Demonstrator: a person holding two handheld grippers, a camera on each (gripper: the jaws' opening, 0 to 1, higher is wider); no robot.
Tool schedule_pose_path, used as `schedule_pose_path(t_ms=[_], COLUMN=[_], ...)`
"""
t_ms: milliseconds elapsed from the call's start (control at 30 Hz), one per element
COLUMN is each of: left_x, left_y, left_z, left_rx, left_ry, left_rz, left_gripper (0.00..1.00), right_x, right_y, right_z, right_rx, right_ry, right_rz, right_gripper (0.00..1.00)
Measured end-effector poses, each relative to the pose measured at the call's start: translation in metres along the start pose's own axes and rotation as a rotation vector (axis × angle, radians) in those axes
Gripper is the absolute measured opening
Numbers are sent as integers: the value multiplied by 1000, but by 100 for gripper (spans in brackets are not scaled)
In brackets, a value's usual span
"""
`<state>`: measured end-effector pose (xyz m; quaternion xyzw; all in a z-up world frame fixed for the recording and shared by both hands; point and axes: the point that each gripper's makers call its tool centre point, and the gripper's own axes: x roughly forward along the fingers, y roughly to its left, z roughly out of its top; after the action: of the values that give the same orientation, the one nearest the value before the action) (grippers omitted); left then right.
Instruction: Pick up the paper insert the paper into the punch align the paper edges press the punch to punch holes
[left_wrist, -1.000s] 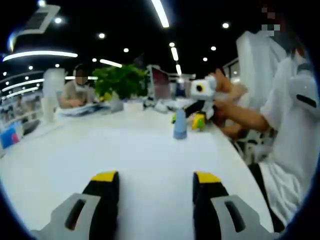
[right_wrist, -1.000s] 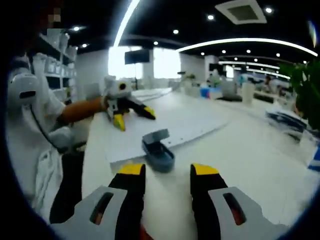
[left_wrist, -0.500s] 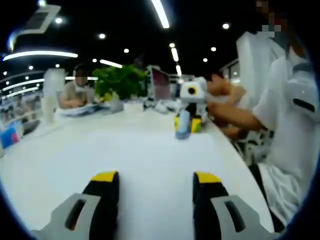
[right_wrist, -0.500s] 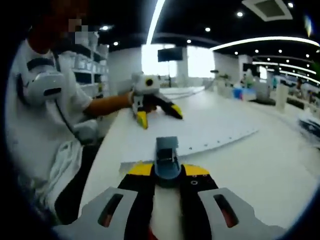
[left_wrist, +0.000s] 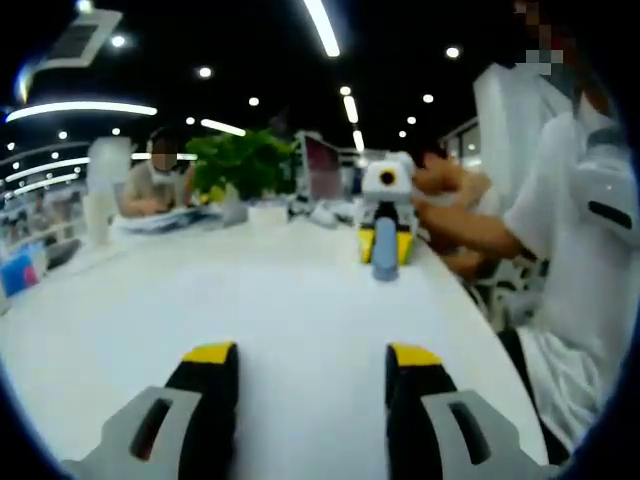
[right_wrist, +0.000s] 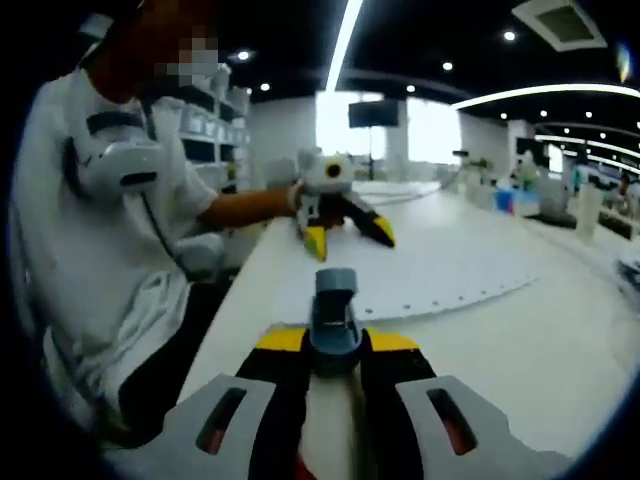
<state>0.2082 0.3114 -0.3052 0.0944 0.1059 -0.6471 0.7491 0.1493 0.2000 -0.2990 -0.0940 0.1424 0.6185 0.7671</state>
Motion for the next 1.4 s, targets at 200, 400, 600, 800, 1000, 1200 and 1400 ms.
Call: schedule_pose_path(t_ms=[200,400,600,800,1000,1200,1400], left_x=[0,-1,-1,-2,-6,-7,45], left_y=[4,10,12,15,21,19,-23], left_z=[0,0,-1,-1,2,35,67], left_rx=[-2,-3,-1,1,21,-107,-8], left_ry=[-1,-1,-2,1,-7,-120,-113], left_rz=[-1,-3,-4,6,30,14,-62], left_gripper=[60,60,60,61,61,60,58], right_x=[6,5,-3,-40,-73,-104,-115], right_y=[0,1,-1,-12,-27,-12,-3], right_z=[-3,-7,-7,13,7,12,19], right_rx=[-19,-12,40,73,211,270,285], right_ry=[28,51,66,29,29,-64,-114], right_rz=[25,17,-33,-286,-653,-925,-1057], right_gripper=[23,24,36,41,38,35,34])
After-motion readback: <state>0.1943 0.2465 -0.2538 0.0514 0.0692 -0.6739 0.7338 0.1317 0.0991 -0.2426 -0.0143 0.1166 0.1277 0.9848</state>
